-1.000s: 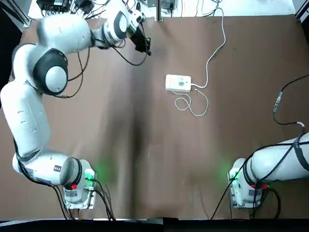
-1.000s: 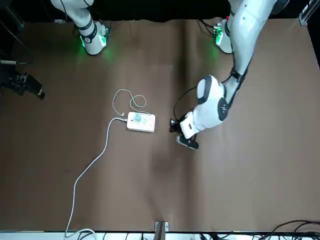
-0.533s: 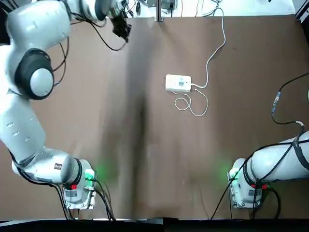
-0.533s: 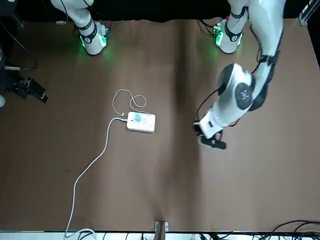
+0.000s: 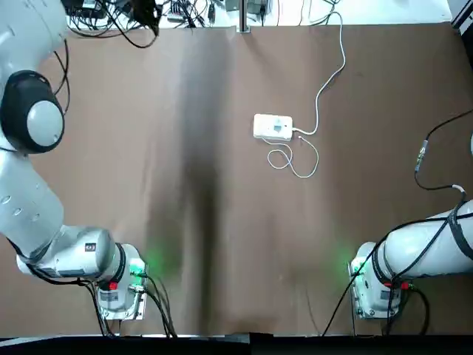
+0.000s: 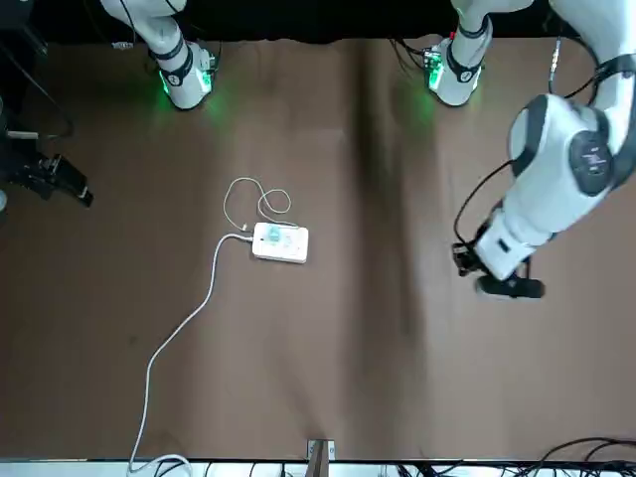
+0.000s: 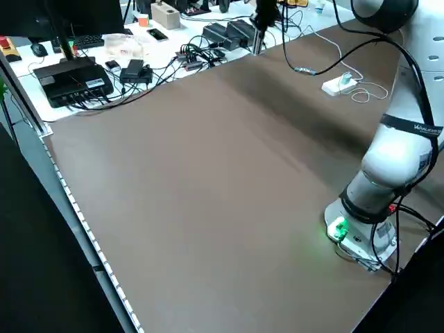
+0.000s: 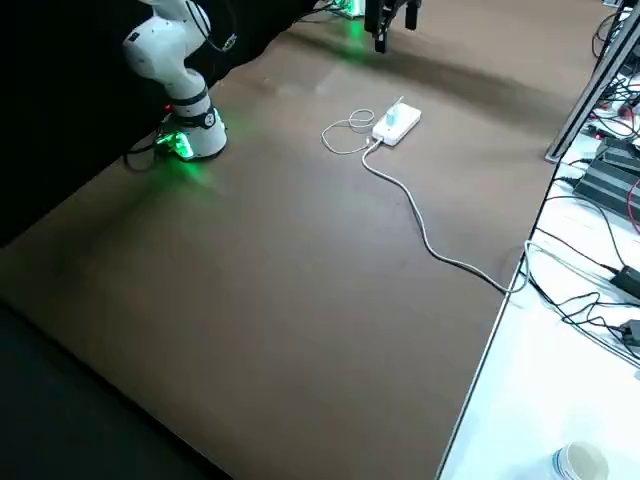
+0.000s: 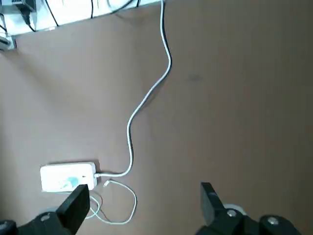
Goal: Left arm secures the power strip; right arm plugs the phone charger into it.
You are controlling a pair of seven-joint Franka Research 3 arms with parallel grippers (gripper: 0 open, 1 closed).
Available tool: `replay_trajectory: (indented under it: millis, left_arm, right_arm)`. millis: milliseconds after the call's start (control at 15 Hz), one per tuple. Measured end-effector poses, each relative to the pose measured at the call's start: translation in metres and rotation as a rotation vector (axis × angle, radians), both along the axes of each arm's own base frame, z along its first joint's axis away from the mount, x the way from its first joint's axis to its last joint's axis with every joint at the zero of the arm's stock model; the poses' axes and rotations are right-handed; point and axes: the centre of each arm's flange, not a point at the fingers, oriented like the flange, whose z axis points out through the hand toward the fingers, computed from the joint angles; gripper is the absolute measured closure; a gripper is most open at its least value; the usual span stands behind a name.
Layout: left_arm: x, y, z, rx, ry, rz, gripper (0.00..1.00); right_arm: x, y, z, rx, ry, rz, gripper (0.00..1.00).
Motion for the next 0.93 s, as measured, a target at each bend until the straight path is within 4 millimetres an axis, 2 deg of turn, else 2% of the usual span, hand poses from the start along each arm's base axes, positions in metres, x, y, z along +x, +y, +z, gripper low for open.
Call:
replay_trajectory:
  millis: [200, 400, 533, 600, 733, 933]
  left_arm:
    - [-0.003, 0.047, 0.029, 0.014, -0.015, 0.033, 0.99]
    - [-0.019, 0.099, 0.063, 0.046, -0.006, 0.006, 0.99]
    - [-0.025, 0.127, 0.078, 0.055, -0.011, 0.032, 0.99]
    - [-0.028, 0.131, 0.083, 0.057, -0.018, 0.045, 0.99]
    - [-0.033, 0.127, 0.095, 0.069, -0.037, 0.070, 0.99]
    - [-0.047, 0.120, 0.127, 0.109, -0.093, 0.076, 0.99]
  right_arm:
    - [0.007, 0.002, 0.003, 0.003, -0.050, 0.001, 0.00]
    - [0.007, 0.003, 0.004, 0.003, -0.056, 0.002, 0.00]
    - [0.008, 0.007, 0.003, 0.003, -0.050, 0.009, 0.00]
    - [0.007, 0.011, 0.002, 0.003, -0.044, 0.017, 0.00]
    - [0.006, 0.016, 0.001, 0.002, -0.037, 0.026, 0.00]
    - [0.005, 0.011, -0.003, -0.034, -0.017, 0.022, 0.00]
